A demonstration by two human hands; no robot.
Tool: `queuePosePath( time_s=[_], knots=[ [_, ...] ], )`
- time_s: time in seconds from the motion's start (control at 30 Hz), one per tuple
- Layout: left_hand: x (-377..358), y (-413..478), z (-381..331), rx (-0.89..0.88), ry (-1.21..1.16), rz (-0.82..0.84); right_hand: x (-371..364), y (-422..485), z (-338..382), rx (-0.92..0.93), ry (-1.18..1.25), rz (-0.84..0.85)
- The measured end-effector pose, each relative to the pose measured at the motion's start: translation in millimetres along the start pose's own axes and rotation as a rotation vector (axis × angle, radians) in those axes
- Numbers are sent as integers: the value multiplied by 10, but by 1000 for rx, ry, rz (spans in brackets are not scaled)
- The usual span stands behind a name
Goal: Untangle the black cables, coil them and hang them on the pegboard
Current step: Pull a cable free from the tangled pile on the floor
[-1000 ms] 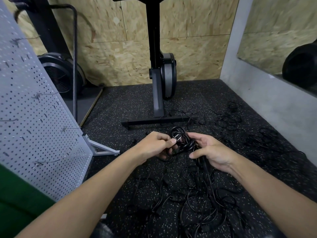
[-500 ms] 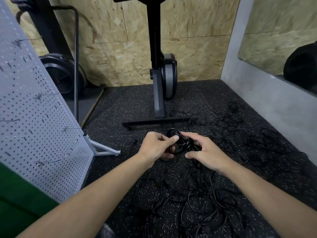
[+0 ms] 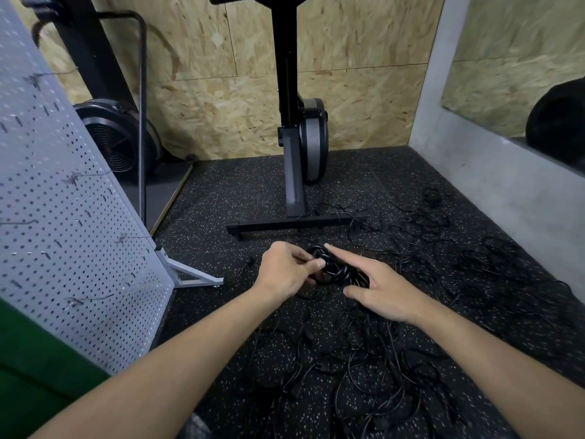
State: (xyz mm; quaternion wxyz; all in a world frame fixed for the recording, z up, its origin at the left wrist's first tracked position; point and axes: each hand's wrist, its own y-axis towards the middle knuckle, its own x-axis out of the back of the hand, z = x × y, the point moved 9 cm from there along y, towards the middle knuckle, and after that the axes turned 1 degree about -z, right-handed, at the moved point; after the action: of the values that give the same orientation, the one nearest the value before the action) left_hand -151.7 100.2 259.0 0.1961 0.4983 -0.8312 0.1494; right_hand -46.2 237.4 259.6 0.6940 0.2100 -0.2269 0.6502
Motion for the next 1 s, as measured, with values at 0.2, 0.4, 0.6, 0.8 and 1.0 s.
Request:
queuePosePath(
  time_s=[0.2,0.4,0.6,0.8,1.0],
  knots=[
    [8,-3,20,-10,-251,-40,86,42,-18,-8,103,-23],
    [28,-10,-171,-273,118,94,127,7,-60,-37,119,-4],
    [-1,-62,-223,-410,189,190,139,-8,6,3,183,-49],
    [-27,-50,-240,-451,304,185,34,39,-58,4,140,3],
    [52,35,-53,-351,390,332,68,91,-94,9,23,-65]
  ],
)
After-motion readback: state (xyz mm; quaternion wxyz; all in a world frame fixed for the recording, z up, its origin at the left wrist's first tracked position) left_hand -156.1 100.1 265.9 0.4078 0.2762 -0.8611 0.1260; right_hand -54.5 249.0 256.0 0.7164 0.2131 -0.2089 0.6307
